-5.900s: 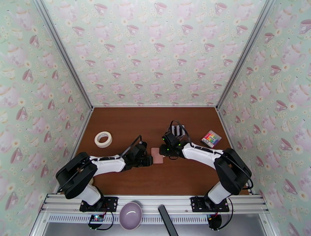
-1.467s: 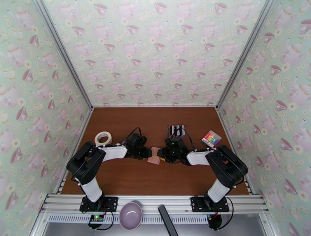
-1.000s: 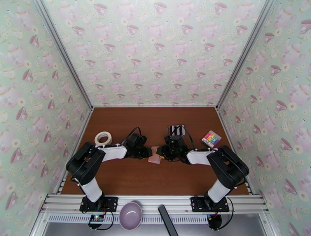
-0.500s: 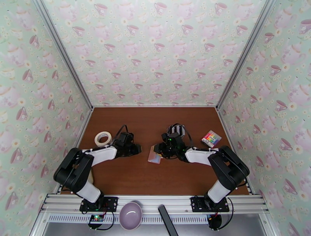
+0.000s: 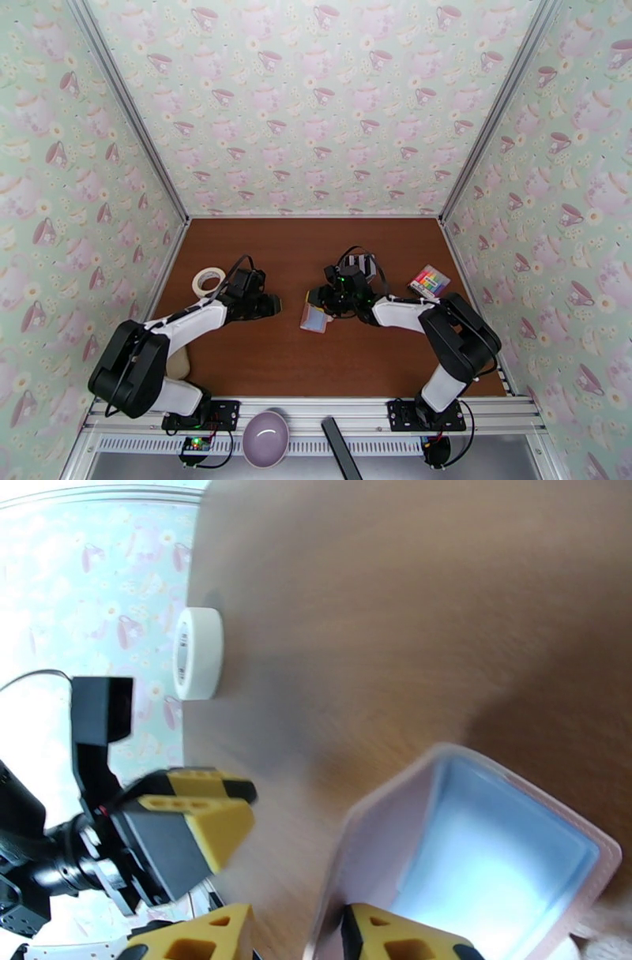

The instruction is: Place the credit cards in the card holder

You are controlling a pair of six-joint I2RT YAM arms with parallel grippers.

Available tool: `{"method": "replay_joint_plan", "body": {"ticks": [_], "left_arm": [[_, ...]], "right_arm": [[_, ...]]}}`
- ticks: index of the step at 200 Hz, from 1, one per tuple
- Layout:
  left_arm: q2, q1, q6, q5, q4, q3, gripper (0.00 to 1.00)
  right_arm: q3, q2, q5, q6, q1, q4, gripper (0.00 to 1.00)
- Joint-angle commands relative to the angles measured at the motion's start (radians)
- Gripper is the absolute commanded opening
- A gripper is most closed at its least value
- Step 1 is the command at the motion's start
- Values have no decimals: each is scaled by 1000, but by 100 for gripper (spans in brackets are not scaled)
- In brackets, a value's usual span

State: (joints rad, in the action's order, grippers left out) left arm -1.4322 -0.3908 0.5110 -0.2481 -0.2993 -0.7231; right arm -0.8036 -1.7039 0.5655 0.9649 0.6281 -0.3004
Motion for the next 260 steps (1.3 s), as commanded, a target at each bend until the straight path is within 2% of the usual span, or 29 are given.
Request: {"method": "replay_joint_plan", "body": {"ticks": [1, 65, 122, 192, 211, 260], "left_arm": [[46, 7, -22, 27, -52, -10, 48], [109, 10, -22, 28, -41, 51, 49], [147, 14, -45, 26, -39, 76, 50], [180, 18, -50, 2, 5, 120, 51], [176, 18, -49, -28, 26, 125, 51], [134, 12, -49, -55, 79, 125, 51]], "right_arm": [[-39, -32, 22, 20, 13, -33, 37], [-81, -65, 14, 37, 40, -30, 37], [-141, -53, -13, 22, 56, 45, 39], [-213, -140, -12, 15, 92, 83, 39], [-174, -72, -47, -6, 90, 102, 39], [-129, 199, -169, -121, 82, 372, 49]]}}
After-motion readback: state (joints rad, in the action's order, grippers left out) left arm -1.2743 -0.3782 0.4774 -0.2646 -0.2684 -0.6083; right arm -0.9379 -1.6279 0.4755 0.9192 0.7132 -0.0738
